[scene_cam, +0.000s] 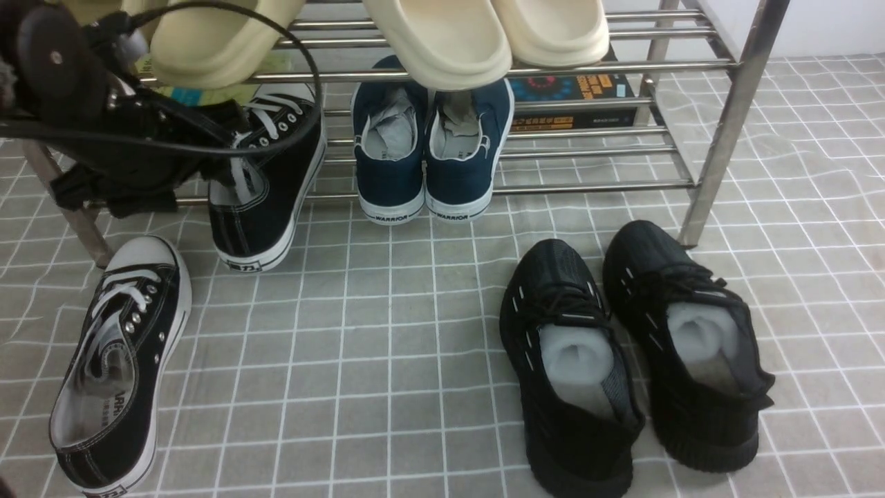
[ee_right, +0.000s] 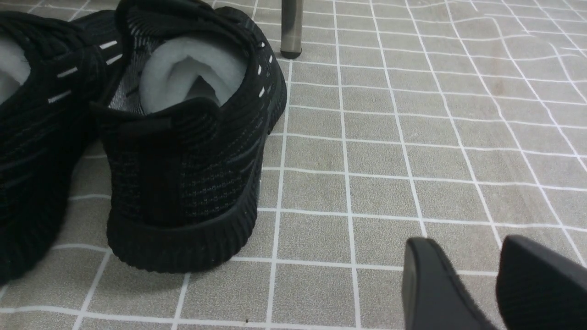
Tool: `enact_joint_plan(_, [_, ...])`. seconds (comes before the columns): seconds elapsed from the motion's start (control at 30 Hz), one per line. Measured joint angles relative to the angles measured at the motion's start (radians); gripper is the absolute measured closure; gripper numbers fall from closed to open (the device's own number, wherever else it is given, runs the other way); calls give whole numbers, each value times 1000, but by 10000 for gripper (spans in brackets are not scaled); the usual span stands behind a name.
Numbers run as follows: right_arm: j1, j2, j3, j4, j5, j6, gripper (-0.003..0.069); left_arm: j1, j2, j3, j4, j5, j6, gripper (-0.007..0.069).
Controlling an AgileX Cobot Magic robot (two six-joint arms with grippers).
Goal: Take the shoes off the shelf with your hand from the grey coffee tablecloth.
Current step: 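Grasp the leftmost shoe on the bottom shelf of the shoe rack with the left gripper, then set the held shoe down on the floor in front of the rack with the left gripper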
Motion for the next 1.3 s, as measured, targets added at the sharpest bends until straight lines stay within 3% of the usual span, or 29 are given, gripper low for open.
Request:
enact_joint_plan(0.13, [0, 0, 0, 0, 0, 0, 420, 0, 56, 0, -7, -15, 1, 171])
enact_joint_plan(0.2, [0, 0, 0, 0, 0, 0, 420, 0, 87, 0, -7, -30, 3, 212])
enact_joint_plan(0.43, [0, 0, 0, 0, 0, 0, 420, 0, 126, 0, -5, -7, 4, 543])
enact_joint_plan(0.5, [0, 0, 0, 0, 0, 0, 420, 0, 118, 0, -3, 29, 4, 589])
enact_joint_plan(0.83, [0, 0, 0, 0, 1, -1, 420, 0, -58, 69, 44, 288, -1, 603])
enact_joint_plan(1.1, [0, 0, 0, 0, 1, -1, 420, 0, -147, 310, -26, 184, -80, 603])
enact_joint_plan(1.3, [0, 0, 0, 0, 1, -1, 420, 0, -144, 376, -75, 105, -88, 603])
